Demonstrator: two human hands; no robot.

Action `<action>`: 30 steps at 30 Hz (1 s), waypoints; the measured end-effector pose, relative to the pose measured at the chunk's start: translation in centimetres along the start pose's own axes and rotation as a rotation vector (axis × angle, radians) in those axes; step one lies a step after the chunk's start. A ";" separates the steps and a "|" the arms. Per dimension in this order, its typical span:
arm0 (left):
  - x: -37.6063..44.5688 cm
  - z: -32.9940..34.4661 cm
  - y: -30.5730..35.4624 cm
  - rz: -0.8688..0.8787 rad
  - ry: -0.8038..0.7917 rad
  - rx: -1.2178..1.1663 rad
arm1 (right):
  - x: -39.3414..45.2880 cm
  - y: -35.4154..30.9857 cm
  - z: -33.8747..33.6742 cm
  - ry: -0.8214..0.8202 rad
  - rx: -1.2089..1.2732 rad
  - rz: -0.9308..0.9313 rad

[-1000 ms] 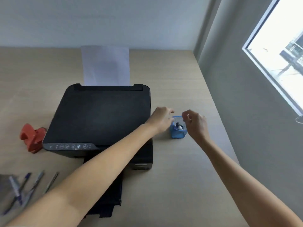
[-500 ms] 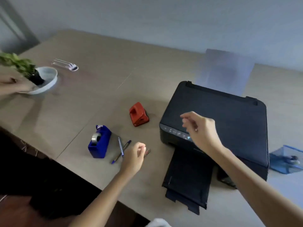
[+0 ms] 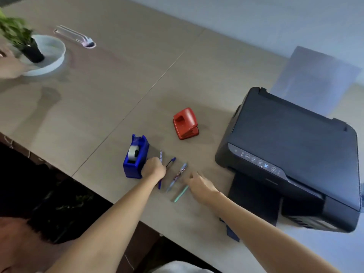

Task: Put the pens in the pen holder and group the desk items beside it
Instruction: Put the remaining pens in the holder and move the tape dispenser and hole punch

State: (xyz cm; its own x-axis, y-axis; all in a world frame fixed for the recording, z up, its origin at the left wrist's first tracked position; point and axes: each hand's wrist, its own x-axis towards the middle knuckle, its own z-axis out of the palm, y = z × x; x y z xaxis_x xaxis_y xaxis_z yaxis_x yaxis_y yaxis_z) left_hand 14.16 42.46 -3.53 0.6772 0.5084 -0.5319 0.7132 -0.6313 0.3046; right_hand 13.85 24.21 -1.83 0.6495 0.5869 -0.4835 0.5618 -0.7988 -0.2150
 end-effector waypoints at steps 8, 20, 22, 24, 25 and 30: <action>1.2 -0.2 -0.6 0.209 0.105 -0.171 | -0.3 1.4 1.6 0.026 -0.245 -0.108; 1.0 0.7 -1.4 0.310 0.010 0.008 | 2.5 0.7 -0.3 0.074 -0.064 -0.208; 0.9 0.3 -1.8 0.294 0.003 -0.023 | 3.6 0.4 0.1 0.097 -0.070 -0.188; 0.7 -0.3 -2.4 0.269 -0.033 -0.059 | 4.2 0.2 0.5 0.126 -0.066 -0.162; 0.6 -0.5 -2.7 0.253 -0.063 -0.100 | 4.2 0.2 0.6 0.143 -0.061 -0.166; -0.7 -2.0 -3.2 0.165 -0.211 -0.424 | 3.2 1.4 1.9 0.131 -0.083 -0.087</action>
State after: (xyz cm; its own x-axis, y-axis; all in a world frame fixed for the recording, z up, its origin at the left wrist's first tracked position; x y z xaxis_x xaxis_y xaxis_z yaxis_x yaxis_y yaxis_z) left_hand 11.77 45.32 -2.61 0.7669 0.2651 -0.5845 0.6403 -0.3774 0.6690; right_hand 15.74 24.75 -5.24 0.6543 0.6702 -0.3504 0.6560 -0.7335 -0.1780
